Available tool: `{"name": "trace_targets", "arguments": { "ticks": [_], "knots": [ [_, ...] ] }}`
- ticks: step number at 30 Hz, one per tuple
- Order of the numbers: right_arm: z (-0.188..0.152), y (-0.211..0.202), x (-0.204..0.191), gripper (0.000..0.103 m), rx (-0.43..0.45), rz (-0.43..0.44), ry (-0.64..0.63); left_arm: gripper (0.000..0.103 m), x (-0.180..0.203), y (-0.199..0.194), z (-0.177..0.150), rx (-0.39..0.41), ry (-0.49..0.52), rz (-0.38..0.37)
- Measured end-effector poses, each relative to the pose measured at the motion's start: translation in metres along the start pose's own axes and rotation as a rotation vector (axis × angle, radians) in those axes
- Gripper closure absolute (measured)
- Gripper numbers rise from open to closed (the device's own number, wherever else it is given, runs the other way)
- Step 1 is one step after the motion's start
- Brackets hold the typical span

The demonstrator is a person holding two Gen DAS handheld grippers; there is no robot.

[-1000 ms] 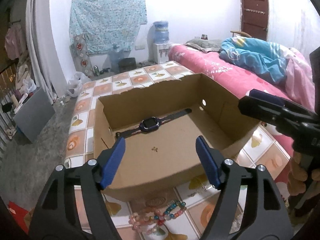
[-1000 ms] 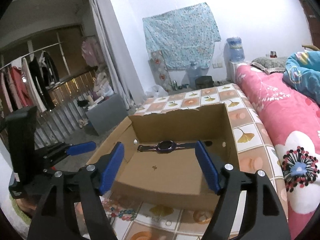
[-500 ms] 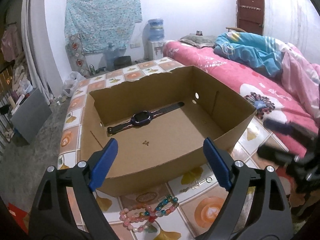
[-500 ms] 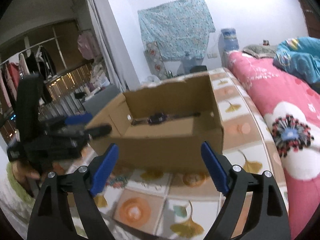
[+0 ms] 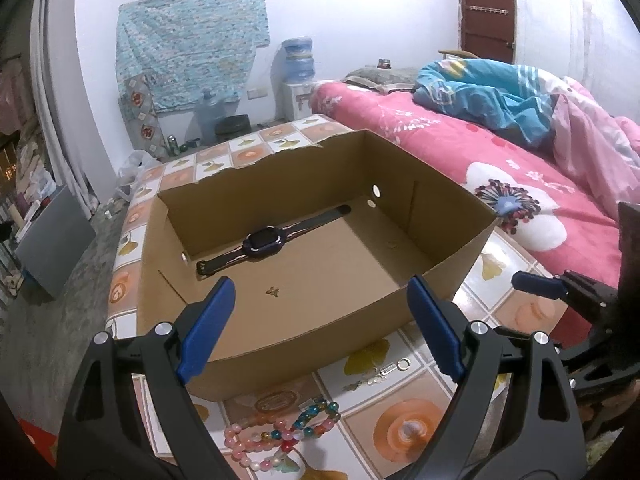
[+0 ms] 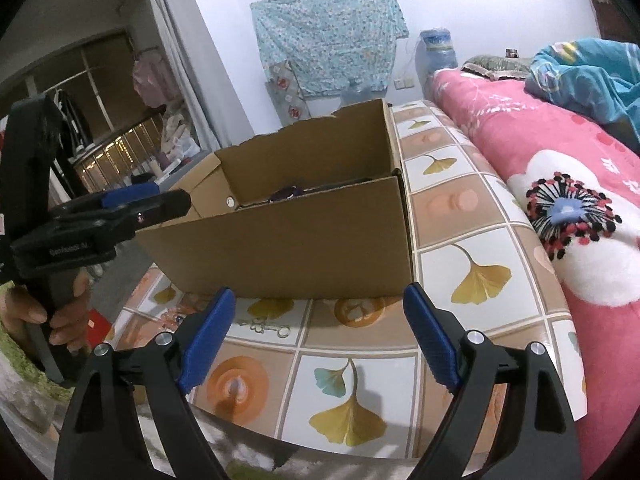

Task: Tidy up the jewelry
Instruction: 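Withdraw both tools from the box toward the beaded bracelets on the table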

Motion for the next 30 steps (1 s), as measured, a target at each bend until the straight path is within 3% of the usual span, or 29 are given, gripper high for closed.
{"name": "trace_targets", "arguments": {
  "ticks": [30],
  "knots": [
    [-0.01,0.017,0.004,0.019,-0.049,-0.018,-0.004,0.019,0.014,0.013,0.001,-0.016,0.014,-0.023]
  ]
}}
Point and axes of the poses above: each gripper's, at about its wrist camera, not at the fingertips, and y roughly the way its jaws point, x to its right, z to its top, the point moved 5 cm from there along y, roughly the way its jaws point, and after that the axes turned 5 degrees about -y, right-handed, at the moved point
